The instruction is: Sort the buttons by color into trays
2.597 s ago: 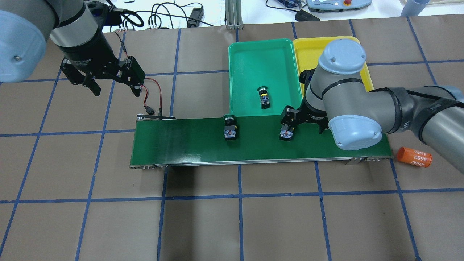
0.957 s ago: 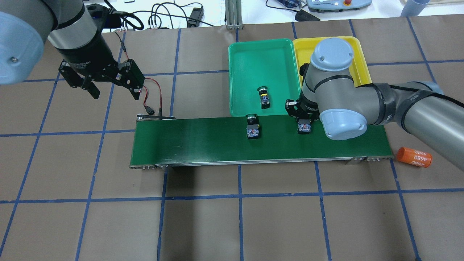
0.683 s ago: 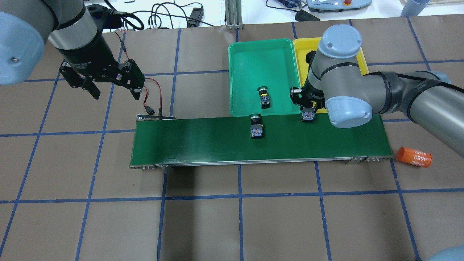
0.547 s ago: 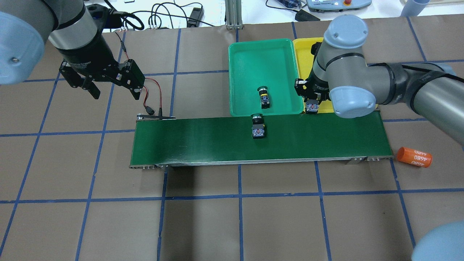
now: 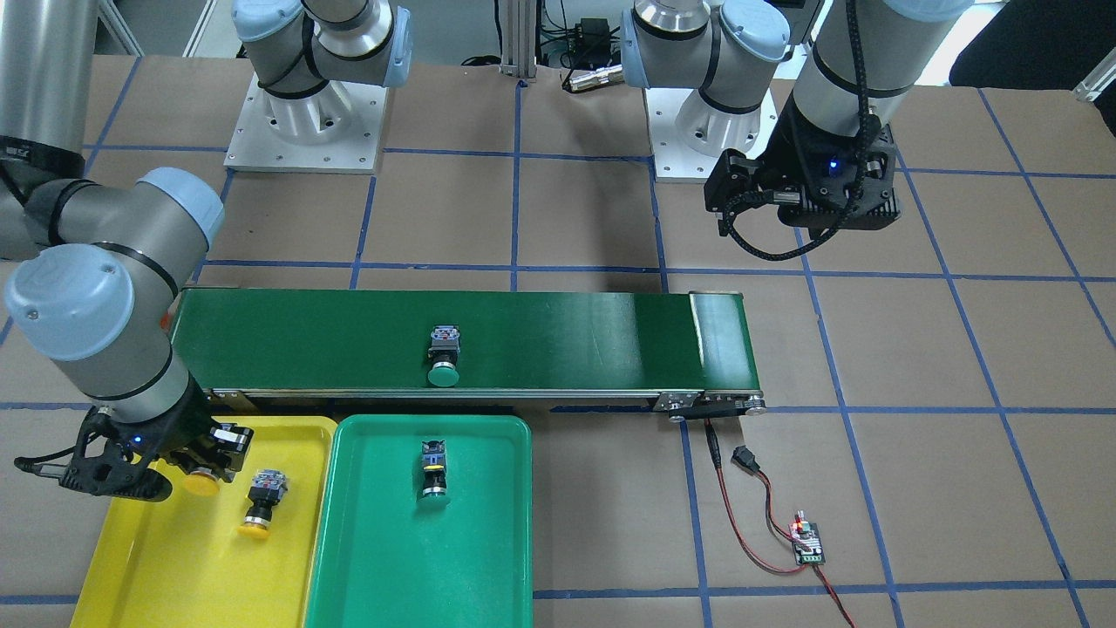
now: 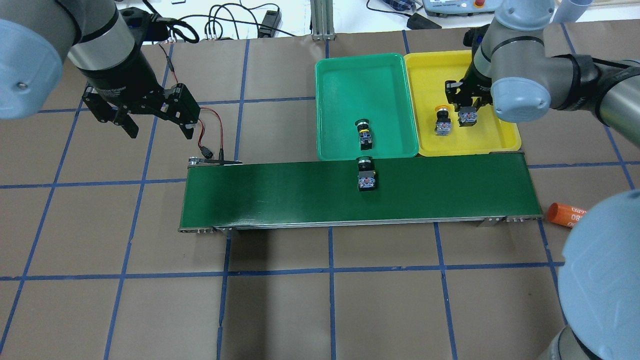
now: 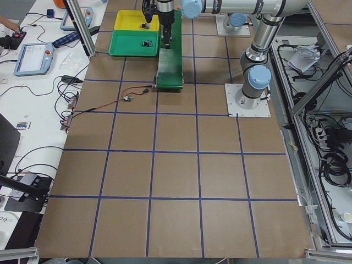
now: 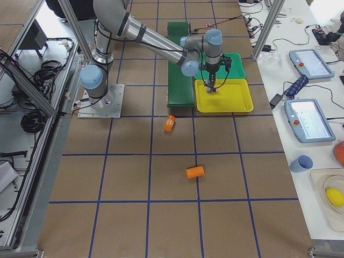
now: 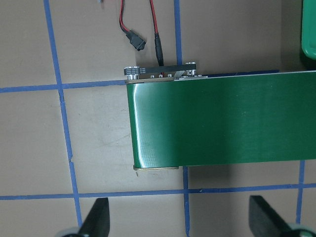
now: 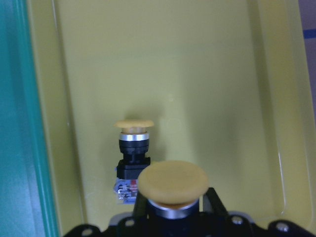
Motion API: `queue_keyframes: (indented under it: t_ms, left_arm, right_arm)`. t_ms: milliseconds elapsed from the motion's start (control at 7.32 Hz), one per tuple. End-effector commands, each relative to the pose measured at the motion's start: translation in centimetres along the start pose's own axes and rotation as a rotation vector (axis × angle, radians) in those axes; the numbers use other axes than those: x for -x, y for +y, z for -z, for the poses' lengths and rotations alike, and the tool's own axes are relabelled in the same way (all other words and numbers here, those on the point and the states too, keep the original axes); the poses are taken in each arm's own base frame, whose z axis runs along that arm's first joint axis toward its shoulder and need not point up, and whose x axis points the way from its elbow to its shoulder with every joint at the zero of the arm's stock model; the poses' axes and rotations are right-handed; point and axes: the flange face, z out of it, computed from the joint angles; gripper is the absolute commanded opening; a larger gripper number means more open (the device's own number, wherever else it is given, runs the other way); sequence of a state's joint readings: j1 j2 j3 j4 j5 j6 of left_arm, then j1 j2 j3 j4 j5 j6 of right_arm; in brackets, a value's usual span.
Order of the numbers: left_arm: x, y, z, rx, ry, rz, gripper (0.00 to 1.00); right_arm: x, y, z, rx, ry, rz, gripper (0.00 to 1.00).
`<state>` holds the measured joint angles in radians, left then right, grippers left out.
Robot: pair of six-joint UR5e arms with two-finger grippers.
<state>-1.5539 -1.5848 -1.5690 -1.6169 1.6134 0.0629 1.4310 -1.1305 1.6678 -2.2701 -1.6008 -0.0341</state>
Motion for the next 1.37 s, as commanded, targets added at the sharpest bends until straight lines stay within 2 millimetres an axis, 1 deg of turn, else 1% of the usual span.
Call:
queue_keyframes:
  t_ms: [0,273,410,547,683,820,957,1093,1230]
  left_arm:
    - [0.0,0.4,0.0,0.0,0.001,0.0,1.0]
    - [0.0,0.3,-0.1,0.0,0.0,0.0,1.0]
    - [0.0,0.4,0.0,-0.002,0.0,0.0,1.0]
    - [0.0,0.6,0.2,-0.003,0.001,0.0,1.0]
    - [0.0,0.6,0.1,0.001,0.001,0.0,1.0]
    - [0.0,0.6,-0.1,0.003,0.0,-0.002,1.0]
    - [0.0,0.6,-0.1,0.0,0.0,-0.002,1.0]
    - [0.0,0.8,0.1,-0.004,-0.007,-0.003,1.0]
    - [0.2,0.9,0.2,-0.003,-0.029,-0.003,1.0]
  right_arm:
    - [-1.1,-0.5,-1.8,0.011,0.009,0.014,1.0]
    - [-1.2,0.1,-1.6,0.022,0.044,0.016,1.0]
    - [-1.3,0.3,-1.2,0.032,0.061,0.017,1.0]
    - [-1.2,1.5,-0.4,0.039,0.057,0.016,1.0]
    - [-1.0,3.5,0.2,0.049,0.05,-0.002,1.0]
    - [-0.9,5.9,0.3,0.07,0.045,-0.001,1.0]
    - [-0.4,7.9,1.1,0.073,0.044,0.01,1.0]
    - [1.5,9.1,1.3,0.077,0.04,0.043,1.0]
    - [3.0,9.6,1.4,0.077,0.04,0.071,1.0]
